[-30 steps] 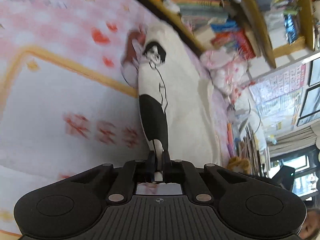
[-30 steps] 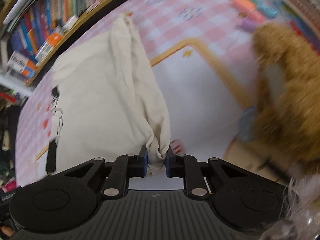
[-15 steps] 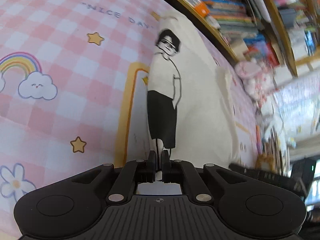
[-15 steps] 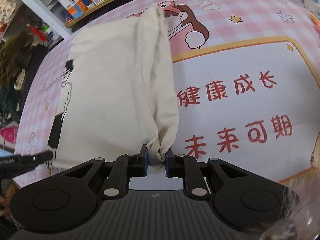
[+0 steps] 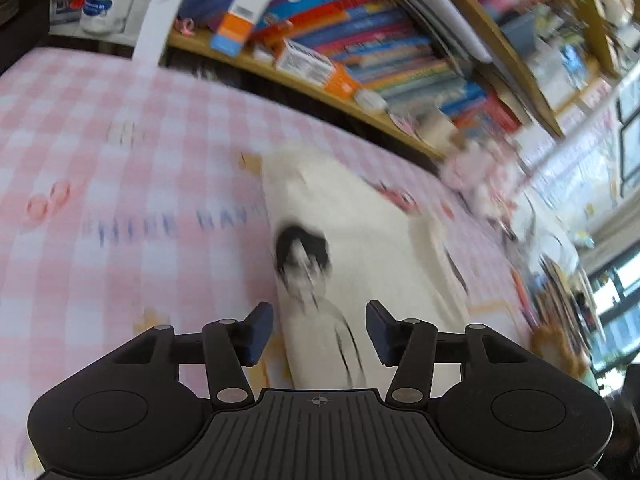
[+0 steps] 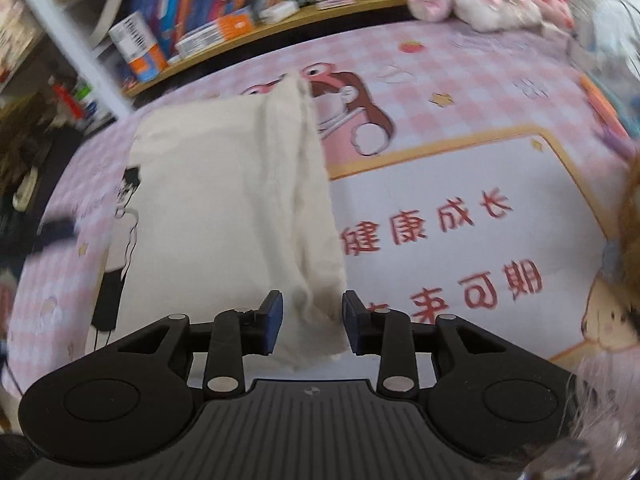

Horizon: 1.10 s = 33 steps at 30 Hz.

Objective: Fold clothes

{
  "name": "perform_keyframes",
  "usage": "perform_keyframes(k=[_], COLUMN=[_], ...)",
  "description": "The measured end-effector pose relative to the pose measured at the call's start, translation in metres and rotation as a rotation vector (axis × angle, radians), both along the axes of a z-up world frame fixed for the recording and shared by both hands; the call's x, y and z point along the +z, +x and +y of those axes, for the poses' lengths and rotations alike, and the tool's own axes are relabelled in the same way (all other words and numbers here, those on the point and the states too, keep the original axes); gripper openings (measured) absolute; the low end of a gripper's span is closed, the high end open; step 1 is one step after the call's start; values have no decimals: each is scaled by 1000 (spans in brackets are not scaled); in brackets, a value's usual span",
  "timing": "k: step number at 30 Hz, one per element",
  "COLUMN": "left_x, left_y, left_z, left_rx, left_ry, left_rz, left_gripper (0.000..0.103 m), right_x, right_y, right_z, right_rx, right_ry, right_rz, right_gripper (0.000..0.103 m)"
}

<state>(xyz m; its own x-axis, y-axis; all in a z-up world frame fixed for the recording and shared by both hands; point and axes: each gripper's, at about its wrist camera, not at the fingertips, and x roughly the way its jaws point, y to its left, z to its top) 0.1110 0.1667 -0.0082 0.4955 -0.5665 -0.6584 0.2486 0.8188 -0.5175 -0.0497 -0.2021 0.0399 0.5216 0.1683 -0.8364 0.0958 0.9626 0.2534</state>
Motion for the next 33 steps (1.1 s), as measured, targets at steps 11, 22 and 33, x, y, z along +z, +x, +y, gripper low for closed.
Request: perform_keyframes(k=[11, 22, 33], left_x=[-42, -63, -55], left_y=[90, 130, 127], left_z=[-6, -13, -34], left_rx=[87, 122, 101], left_ry=[-105, -254, -57], left_rz=[92, 126, -7], left_gripper=[51, 47, 25], right_x=[-21, -20, -19], right_y=[8, 12, 13], right_z=[-7, -1, 3], right_rx=[-18, -3, 3], right_ry=[1, -30, -53], right_rz=[98, 116, 121], right_gripper=[16, 16, 17])
